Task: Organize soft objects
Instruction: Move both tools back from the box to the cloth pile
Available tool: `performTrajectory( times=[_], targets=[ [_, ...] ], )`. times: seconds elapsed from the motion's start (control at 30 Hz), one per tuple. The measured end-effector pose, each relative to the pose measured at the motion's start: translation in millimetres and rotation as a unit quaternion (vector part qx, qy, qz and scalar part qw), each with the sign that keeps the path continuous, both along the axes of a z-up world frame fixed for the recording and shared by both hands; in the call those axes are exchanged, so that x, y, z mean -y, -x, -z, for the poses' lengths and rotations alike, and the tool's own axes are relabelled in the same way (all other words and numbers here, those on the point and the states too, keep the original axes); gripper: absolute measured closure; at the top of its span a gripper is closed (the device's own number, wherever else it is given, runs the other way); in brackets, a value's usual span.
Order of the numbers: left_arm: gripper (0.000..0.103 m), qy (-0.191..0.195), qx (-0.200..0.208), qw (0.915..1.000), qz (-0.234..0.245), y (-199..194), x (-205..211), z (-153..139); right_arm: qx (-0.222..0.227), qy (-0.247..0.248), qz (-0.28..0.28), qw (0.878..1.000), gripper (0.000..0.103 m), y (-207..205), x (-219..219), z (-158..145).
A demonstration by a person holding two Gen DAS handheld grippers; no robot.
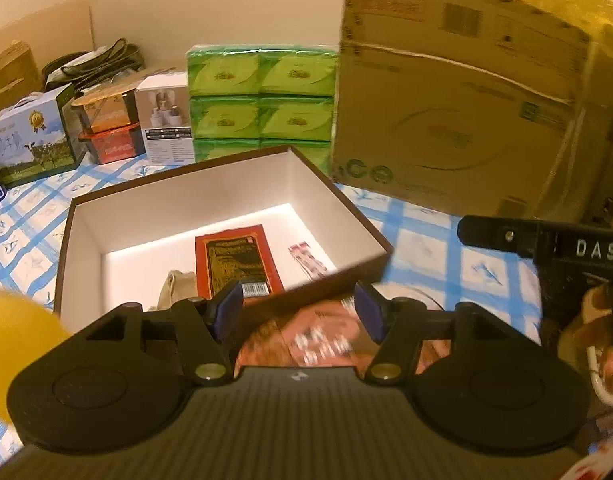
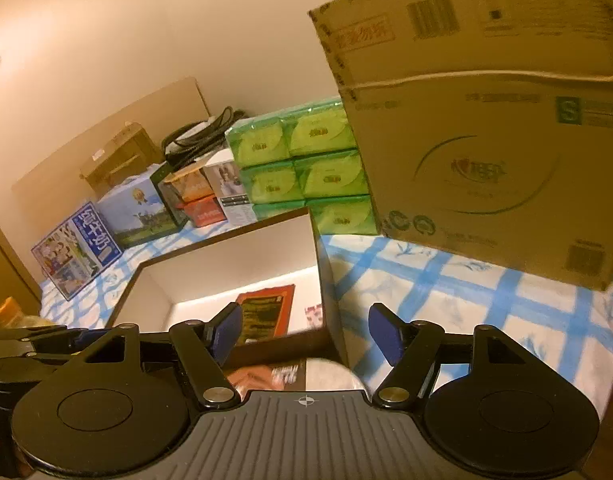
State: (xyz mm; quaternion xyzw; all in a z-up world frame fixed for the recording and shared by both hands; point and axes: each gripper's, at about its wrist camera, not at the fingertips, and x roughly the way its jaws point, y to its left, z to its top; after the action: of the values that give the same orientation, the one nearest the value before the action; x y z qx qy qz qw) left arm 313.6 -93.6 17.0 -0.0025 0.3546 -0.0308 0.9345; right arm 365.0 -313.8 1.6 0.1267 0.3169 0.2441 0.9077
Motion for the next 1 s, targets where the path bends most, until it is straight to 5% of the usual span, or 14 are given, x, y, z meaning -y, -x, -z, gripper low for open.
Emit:
performTrajectory(
  times=[0.4, 1.0],
  targets=[
    [0.037, 0.008, 0.007, 0.9994, 0.033, 107.9, -19.4, -14.4, -0.01, -0.011, 0.019, 1.0, 0.033, 111.8, 17.3, -13.6],
    [0.022, 0.052, -0.016, 0.9985, -0.005, 223.0, -72.1, 3.4, -0.03, 0.004, 0.005, 1.0, 0.033, 226.6, 1.1, 1.0]
  ],
)
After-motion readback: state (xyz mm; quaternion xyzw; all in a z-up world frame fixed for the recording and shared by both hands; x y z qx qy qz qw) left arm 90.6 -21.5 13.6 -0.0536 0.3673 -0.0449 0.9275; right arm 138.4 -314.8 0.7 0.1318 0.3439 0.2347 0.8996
